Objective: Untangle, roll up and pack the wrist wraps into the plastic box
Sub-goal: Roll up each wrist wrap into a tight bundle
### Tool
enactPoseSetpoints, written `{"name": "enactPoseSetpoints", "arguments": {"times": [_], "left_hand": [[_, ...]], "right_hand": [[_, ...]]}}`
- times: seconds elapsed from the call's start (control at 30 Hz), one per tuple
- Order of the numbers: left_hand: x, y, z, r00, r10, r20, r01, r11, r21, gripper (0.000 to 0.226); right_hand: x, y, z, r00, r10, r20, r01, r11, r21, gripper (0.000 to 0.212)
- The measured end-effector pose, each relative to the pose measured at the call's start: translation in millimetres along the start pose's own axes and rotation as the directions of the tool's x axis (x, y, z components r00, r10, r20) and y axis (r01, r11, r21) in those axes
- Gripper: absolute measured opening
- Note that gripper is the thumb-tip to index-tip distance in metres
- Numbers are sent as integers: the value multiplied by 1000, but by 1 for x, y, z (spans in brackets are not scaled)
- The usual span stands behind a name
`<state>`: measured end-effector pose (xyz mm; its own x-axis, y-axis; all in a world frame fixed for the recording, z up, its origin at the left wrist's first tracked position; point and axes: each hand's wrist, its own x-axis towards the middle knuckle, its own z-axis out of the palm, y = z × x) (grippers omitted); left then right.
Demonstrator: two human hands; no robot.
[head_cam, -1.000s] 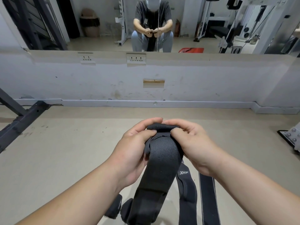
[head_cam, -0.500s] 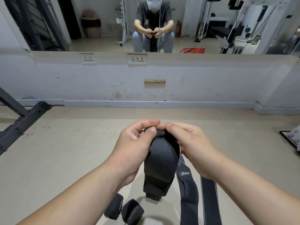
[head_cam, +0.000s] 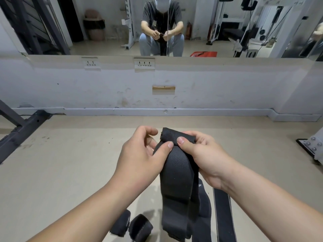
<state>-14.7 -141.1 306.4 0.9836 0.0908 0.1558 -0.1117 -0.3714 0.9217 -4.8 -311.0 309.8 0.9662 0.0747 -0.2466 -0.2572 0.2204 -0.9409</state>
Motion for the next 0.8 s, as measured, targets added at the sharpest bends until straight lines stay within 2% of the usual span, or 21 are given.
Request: {"name": "enactPoseSetpoints", "arguments": {"times": [0.2,0.4,0.47,0.53,0.6,0.7,0.8], "left_hand": [[3,-8,-4,987,159,33,-162,935,314,18],[0,-2,2,989,146,35,-149,980,132,14],[-3,3,6,996,43,75,-39,998,-52,13],[-7,8,8,989,-42,144,64,987,-150,10],[-8,9,7,977,-32,211,63,988,-142,11],[-9,4,4,952,51,303,-20,994,-103,27],[-4,-4,3,965,153,213,-156,988,-2,20]], "right_hand": [[1,4,2,991,-24,-134,17,998,-56,9],[4,5,-3,971,-113,-211,69,977,-204,8],[3,9,-1,972,-138,-190,91,968,-235,7],[2,11,1,976,-148,-162,105,963,-247,9],[1,11,2,978,-149,-144,112,965,-237,11],[1,5,-1,986,-119,-120,97,979,-177,15],[-2,0,-4,998,-46,-50,39,991,-127,13]]}}
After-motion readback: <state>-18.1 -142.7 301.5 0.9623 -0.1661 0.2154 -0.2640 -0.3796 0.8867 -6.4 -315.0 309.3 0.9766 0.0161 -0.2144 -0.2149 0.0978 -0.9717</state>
